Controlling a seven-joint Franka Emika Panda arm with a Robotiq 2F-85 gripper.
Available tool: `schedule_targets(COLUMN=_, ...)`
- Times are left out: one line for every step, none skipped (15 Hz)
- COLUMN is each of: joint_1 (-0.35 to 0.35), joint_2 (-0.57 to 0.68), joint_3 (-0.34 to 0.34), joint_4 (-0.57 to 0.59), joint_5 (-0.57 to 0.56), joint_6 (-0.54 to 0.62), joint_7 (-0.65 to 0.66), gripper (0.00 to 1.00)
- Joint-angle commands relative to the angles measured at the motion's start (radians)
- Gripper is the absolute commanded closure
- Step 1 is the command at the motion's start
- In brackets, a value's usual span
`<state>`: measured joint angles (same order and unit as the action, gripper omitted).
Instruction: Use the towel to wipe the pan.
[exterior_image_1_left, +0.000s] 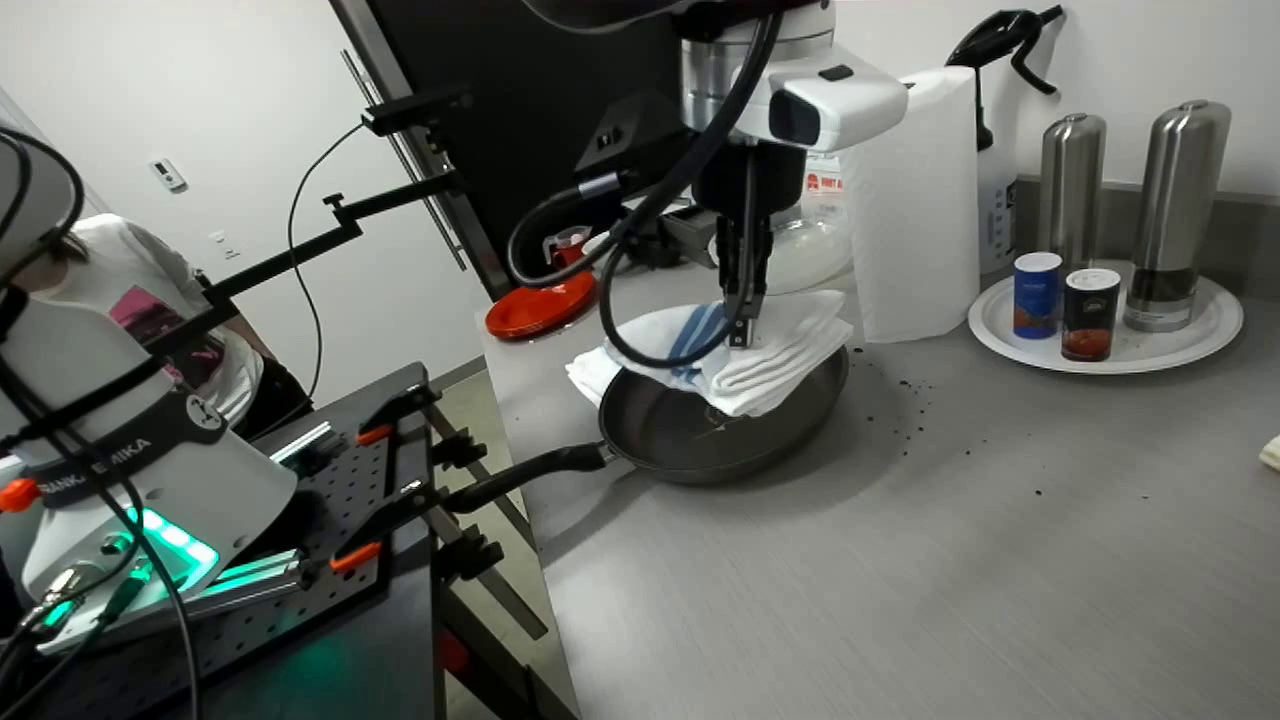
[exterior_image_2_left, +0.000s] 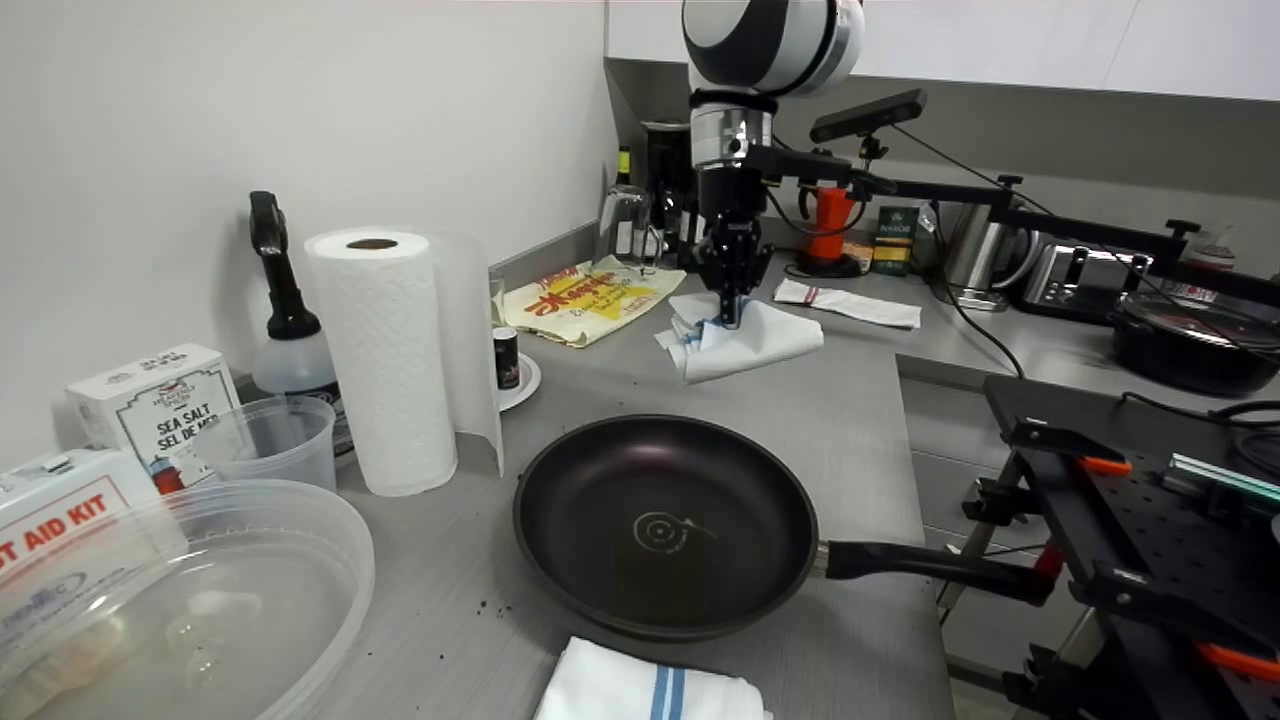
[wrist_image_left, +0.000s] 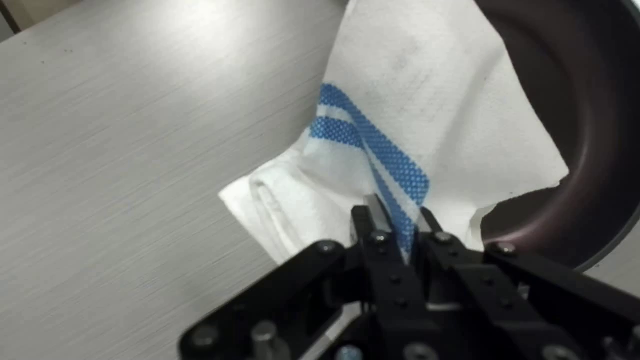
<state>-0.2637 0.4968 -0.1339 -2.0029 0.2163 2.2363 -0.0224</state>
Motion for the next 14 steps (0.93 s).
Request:
schedule_targets(joint_1=-0.056, joint_2=0.036, joint_3=-0.005, joint_4=-0.032, joint_5=0.047, joint_6=0.138, joint_7=-0.065, gripper=0.98)
schedule_targets(joint_1=-0.071, joint_2=0.060, joint_3=-0.007, joint_4=-0.026, joint_5=0.050, joint_6=0.168, joint_7=-0.068, gripper=0.98)
schedule_targets(joint_1=-0.086, joint_2=0.084, joint_3=-0.007, joint_4=-0.018, joint_5=0.054, joint_6=0.194, joint_7=-0.070, gripper=0.98)
schedule_targets(joint_1=-0.098, joint_2=0.106, joint_3=-0.006, joint_4=-0.010, joint_5=0.055, joint_6=0.215, joint_7=-0.065, gripper=0.98)
schedule_targets(joint_1=-0.112, joint_2=0.128, joint_3=-0.003, joint_4=0.000, joint_5=0.057, joint_6=0.232, joint_7=-0.065, gripper=0.98)
schedule_targets(joint_1=-0.121, joint_2=0.146, joint_3=0.000, joint_4=0.007, joint_5=0.057, joint_6=0.247, joint_7=-0.063, gripper=0.98)
schedule_targets(joint_1=-0.129, joint_2=0.169, joint_3=0.003, joint_4=0.017, joint_5=0.057, joint_6=0.258, joint_7=-0.060, gripper=0.98)
schedule_targets(joint_1=-0.134, joint_2=0.187, joint_3=0.004, joint_4=0.024, joint_5=0.055, joint_6=0.267, joint_7=-0.056, gripper=0.98)
schedule_targets(joint_1=-0.138, joint_2=0.206, joint_3=0.008, joint_4=0.035, joint_5=0.055, joint_6=0.270, joint_7=-0.054, gripper=0.98)
schedule_targets(joint_1=-0.139, joint_2=0.222, joint_3=0.010, joint_4=0.045, joint_5=0.053, joint_6=0.276, joint_7=-0.049, gripper=0.98)
schedule_targets(joint_1=-0.139, joint_2=0.239, joint_3=0.012, joint_4=0.058, joint_5=0.051, joint_6=0.279, joint_7=-0.046, gripper=0.98)
schedule_targets(joint_1=-0.137, joint_2=0.256, joint_3=0.011, joint_4=0.070, joint_5=0.047, joint_6=0.282, joint_7=-0.040, gripper=0.98)
schedule_targets(joint_1=-0.134, joint_2=0.275, joint_3=0.010, joint_4=0.083, joint_5=0.044, joint_6=0.285, joint_7=-0.033, gripper=0.98)
schedule_targets(joint_1=-0.132, joint_2=0.289, joint_3=0.009, joint_4=0.093, joint_5=0.041, joint_6=0.288, joint_7=-0.029, gripper=0.98)
